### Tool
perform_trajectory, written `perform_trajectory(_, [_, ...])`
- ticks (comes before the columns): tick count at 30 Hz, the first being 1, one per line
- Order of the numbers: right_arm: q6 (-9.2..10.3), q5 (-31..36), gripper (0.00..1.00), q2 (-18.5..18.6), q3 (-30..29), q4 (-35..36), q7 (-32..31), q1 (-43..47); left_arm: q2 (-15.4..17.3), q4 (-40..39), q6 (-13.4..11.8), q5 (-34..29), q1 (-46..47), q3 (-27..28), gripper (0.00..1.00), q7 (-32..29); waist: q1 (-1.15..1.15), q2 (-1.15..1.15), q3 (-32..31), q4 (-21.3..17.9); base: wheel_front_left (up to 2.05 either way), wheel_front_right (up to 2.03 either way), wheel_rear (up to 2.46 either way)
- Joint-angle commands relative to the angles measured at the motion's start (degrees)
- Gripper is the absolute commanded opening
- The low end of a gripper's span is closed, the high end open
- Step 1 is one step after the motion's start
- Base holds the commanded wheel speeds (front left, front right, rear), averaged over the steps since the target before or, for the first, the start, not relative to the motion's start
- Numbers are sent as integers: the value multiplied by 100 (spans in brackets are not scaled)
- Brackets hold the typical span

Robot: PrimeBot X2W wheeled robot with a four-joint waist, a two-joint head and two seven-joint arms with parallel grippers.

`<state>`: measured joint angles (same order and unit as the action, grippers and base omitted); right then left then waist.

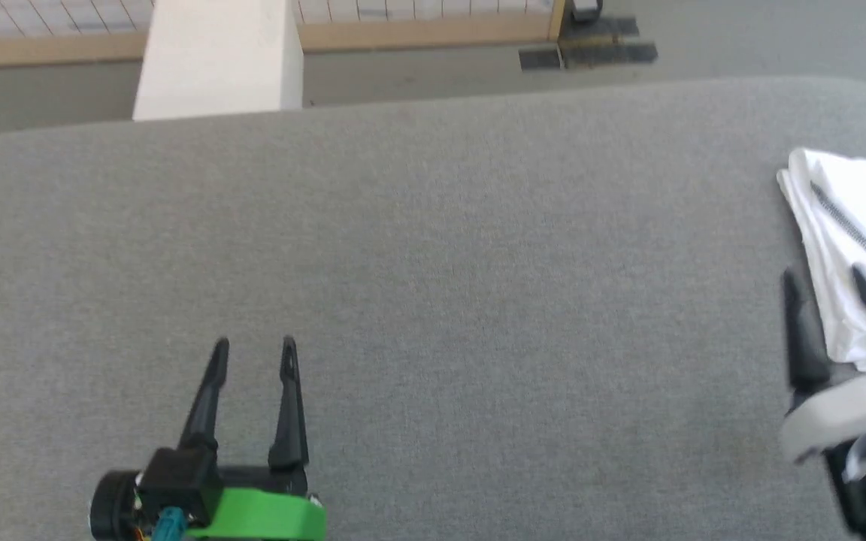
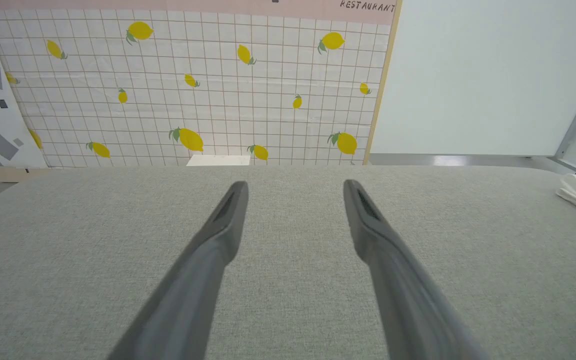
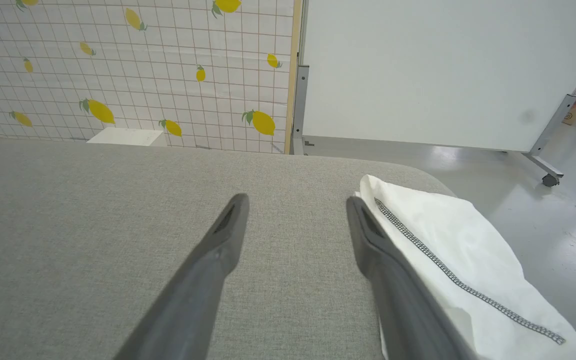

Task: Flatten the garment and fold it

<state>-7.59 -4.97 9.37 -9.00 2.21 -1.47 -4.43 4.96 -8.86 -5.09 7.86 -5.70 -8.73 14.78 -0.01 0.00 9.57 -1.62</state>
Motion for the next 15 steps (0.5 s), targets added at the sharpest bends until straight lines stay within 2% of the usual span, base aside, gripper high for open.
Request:
perform_trajectory(1, [10,104,100,-140,19,39,100,139,-15,63,23,23,-101,-13,100,21,1,0,-345,117,0,0,0])
perform_trajectory(4, [10,420,100,-378,13,45,316,433,-10,225,47,53,-240,-34,100,21,1,0,-501,148,0,0,0])
perform_trajectory(9, [10,823,100,-570,59,14,621,781,-1,415,75,61,-443,-56,100,21,1,0,-652,172,0,0,0])
perform_trajectory(15, [10,665,100,-644,42,-51,717,1060,-29,497,81,86,-575,-65,100,21,1,0,-729,216,0,0,0])
